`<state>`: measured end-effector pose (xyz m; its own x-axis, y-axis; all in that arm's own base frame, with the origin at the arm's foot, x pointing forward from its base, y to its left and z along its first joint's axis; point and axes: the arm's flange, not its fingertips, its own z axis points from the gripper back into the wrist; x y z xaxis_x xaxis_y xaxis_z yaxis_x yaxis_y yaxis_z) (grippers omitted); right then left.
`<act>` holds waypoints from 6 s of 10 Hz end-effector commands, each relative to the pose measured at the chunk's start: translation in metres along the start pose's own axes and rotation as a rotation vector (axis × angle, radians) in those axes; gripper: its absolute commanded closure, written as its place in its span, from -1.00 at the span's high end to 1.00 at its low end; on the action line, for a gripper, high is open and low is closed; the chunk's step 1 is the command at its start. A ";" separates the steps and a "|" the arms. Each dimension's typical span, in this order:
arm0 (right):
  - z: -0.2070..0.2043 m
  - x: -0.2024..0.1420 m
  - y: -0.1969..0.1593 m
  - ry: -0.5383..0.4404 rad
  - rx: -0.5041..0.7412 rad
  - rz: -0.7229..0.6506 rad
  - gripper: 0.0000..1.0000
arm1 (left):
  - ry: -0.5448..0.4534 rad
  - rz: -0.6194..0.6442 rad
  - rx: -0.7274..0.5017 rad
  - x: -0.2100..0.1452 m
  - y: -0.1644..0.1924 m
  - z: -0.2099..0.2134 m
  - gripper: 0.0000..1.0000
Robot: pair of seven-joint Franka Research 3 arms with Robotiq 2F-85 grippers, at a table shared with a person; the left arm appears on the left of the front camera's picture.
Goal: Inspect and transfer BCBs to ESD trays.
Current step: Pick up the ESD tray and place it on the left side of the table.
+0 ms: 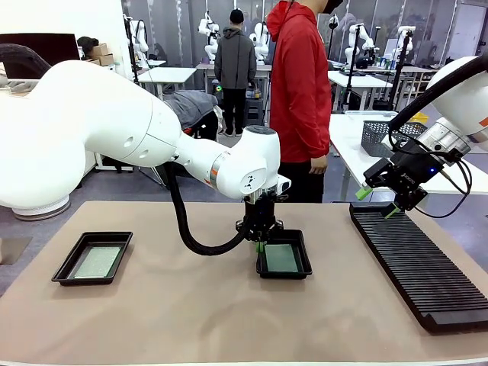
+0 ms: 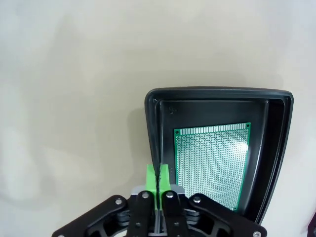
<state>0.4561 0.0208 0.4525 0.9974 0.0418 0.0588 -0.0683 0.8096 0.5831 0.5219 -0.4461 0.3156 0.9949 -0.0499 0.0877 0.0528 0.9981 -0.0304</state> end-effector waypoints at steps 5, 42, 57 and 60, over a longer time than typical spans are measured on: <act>0.001 0.000 0.002 -0.011 -0.016 -0.021 1.00 | -0.008 -0.005 -0.068 0.000 0.011 0.001 -0.95; 0.001 0.000 0.002 -0.011 -0.016 -0.021 1.00 | -0.063 0.082 -0.427 -0.054 0.386 0.009 -0.95; 0.001 0.000 0.002 -0.011 -0.016 -0.021 1.00 | -0.036 0.081 -0.403 -0.057 0.380 0.008 -0.61; 0.001 0.000 0.002 -0.011 -0.016 -0.021 1.00 | -0.034 0.086 -0.354 -0.058 0.371 0.023 -0.01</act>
<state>0.4562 0.0205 0.4526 0.9974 0.0411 0.0590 -0.0678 0.8097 0.5829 0.4847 -0.0675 0.3105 0.9943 0.0295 0.1027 0.0156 0.9108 -0.4125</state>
